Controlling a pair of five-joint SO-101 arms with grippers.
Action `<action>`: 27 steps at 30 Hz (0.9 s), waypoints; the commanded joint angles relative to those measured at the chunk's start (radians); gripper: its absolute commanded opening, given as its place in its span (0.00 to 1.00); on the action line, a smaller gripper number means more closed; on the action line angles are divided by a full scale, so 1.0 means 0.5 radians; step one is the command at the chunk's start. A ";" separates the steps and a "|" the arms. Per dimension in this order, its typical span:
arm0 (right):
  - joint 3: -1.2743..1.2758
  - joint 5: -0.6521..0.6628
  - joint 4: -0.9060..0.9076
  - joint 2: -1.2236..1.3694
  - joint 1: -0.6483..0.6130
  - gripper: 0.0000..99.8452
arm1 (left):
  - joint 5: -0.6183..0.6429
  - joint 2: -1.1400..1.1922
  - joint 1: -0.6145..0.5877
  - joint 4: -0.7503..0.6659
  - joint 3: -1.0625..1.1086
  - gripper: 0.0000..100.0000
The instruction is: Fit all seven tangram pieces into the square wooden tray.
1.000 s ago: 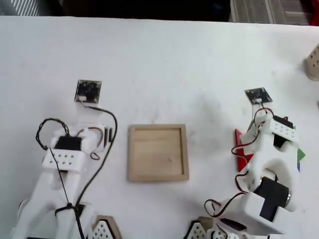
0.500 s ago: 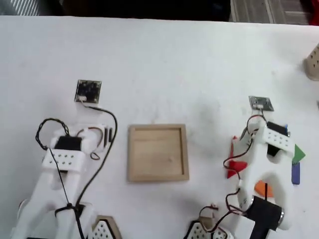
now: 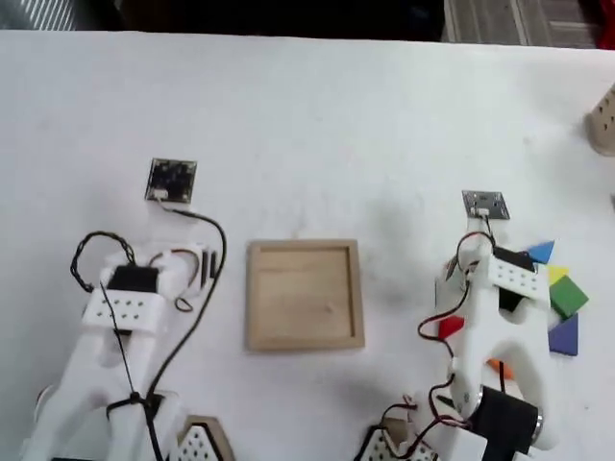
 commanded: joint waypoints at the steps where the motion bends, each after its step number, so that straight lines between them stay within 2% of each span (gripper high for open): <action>1: -0.015 -0.015 -0.051 -0.020 0.084 0.22 | -0.021 -0.008 -0.008 -0.064 -0.012 0.16; 7: -0.046 -0.301 -0.051 -0.020 0.078 0.22 | -0.021 -0.005 -0.008 -0.064 -0.012 0.16; 13: -0.028 -0.325 -0.054 -0.017 0.063 0.22 | -0.021 -0.005 -0.008 -0.068 -0.012 0.16; 23: -0.037 -0.408 -0.051 -0.017 0.060 0.22 | -0.021 -0.002 -0.008 -0.408 0.123 0.16; 27: -0.037 -0.417 -0.051 -0.020 0.054 0.22 | -0.018 0.002 -0.008 -0.433 0.132 0.16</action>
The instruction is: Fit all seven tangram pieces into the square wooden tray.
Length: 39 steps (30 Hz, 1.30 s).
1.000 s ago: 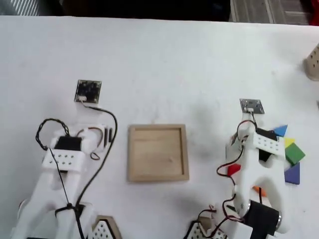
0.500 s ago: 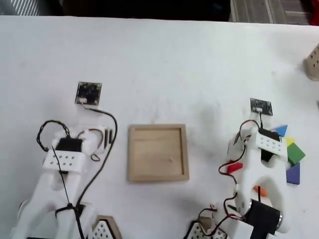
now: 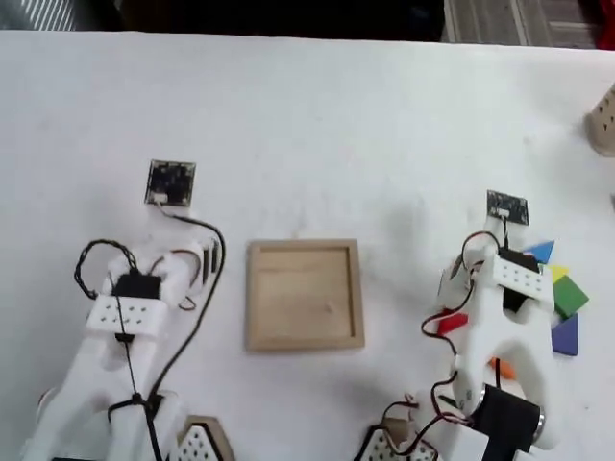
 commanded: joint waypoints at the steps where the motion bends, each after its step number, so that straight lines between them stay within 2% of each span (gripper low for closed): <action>1: -0.025 -0.018 -0.029 -0.029 0.002 0.22 | -0.018 0.002 -0.008 -0.061 -0.021 0.16; 6: -0.028 -0.025 -0.017 -0.038 0.002 0.30 | -0.018 0.002 -0.008 -0.055 -0.021 0.16; 11: -0.049 -0.046 -0.014 -0.023 0.005 0.30 | -0.018 0.002 -0.008 -0.055 -0.021 0.16; 15: -0.058 -0.270 -0.017 -0.020 -0.023 0.30 | -0.018 0.002 -0.008 -0.052 -0.021 0.16; 21: -0.049 -0.420 -0.026 -0.014 -0.180 0.30 | -0.018 -0.002 -0.008 -0.049 -0.021 0.16; 26: -0.172 -0.417 -0.002 0.170 -0.207 0.30 | -0.018 -0.002 -0.008 -0.049 -0.021 0.16; 34: -0.617 -0.322 0.287 0.621 -0.269 0.30 | -0.018 -0.002 -0.008 -0.049 -0.021 0.16; 39: -0.724 -0.307 0.262 0.637 -0.213 0.30 | -0.018 -0.002 -0.008 -0.049 -0.018 0.16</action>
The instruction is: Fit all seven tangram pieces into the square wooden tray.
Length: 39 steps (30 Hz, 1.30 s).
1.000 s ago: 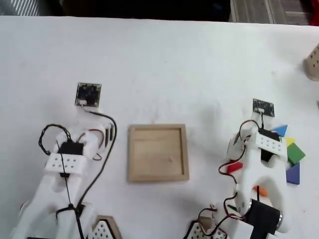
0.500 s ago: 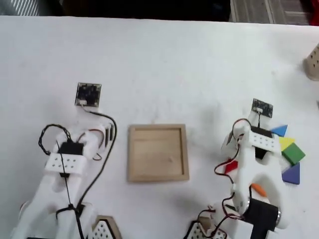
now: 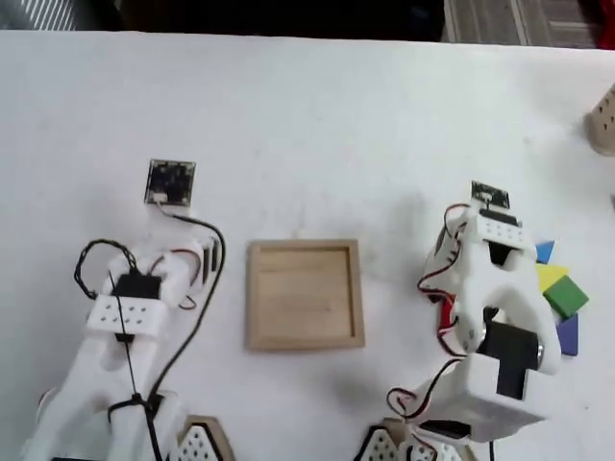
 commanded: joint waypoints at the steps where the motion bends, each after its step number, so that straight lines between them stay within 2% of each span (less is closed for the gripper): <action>1: -0.123 0.037 -0.075 -0.060 0.026 0.30 | -0.018 -0.002 -0.008 -0.037 -0.018 0.16; 4: -0.110 0.178 -0.149 -0.121 -0.002 0.29 | -0.018 -0.008 -0.008 -0.037 -0.012 0.16; 9: 0.034 0.482 -0.348 -0.180 -0.269 0.19 | -0.018 -0.008 -0.008 -0.037 -0.009 0.16; 12: 0.049 0.629 -0.364 -0.180 -0.358 0.17 | -0.018 -0.008 -0.008 -0.037 -0.009 0.16; 22: 0.055 0.629 -0.324 -0.342 -0.431 0.17 | -0.021 -0.008 -0.008 -0.037 -0.006 0.16; 27: 0.043 0.479 0.005 -0.704 -0.428 0.28 | -0.021 -0.008 -0.008 -0.037 -0.006 0.16; 31: 0.043 0.473 0.041 -0.891 -0.480 0.29 | -0.021 -0.008 -0.008 -0.037 -0.006 0.16; 35: 0.043 0.473 -0.146 -0.772 -0.474 0.29 | -0.021 -0.008 -0.008 -0.037 -0.006 0.16; 39: -0.071 0.473 -0.238 -0.443 -0.416 0.29 | -0.021 -0.008 -0.008 -0.037 -0.006 0.16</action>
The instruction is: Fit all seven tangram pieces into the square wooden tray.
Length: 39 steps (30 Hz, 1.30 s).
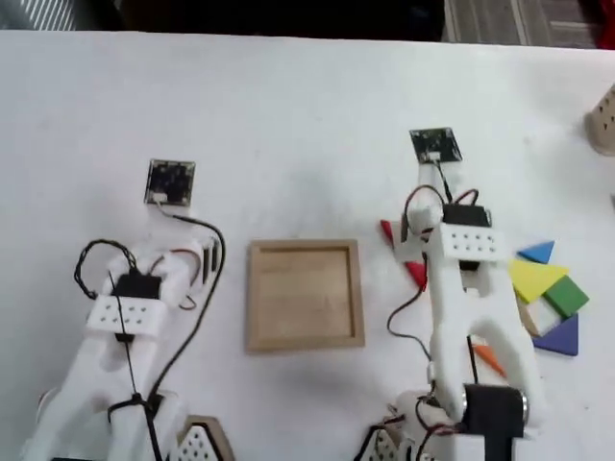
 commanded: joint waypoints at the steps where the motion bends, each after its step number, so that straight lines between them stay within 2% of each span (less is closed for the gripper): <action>1: -0.187 -0.003 -0.057 0.250 0.057 0.29 | -0.021 -0.008 -0.008 -0.037 -0.006 0.16; 6: -0.399 0.120 0.008 0.631 0.057 0.29 | -0.021 -0.008 -0.008 -0.043 -0.009 0.16; 15: -0.654 0.147 0.075 0.882 0.091 0.29 | -0.021 -0.008 -0.008 -0.040 -0.009 0.16; 24: -0.853 0.135 0.462 0.683 0.066 0.29 | -0.021 -0.008 -0.008 -0.052 -0.009 0.16; 30: -0.970 0.153 0.499 0.643 0.091 0.29 | -0.021 -0.008 -0.008 -0.052 -0.009 0.16; 35: -1.092 0.405 0.496 0.925 0.094 0.29 | -0.021 -0.008 -0.008 -0.052 -0.009 0.16; 39: -1.197 0.485 0.496 1.165 0.133 0.29 | -0.080 -0.008 -0.008 -0.052 -0.012 0.16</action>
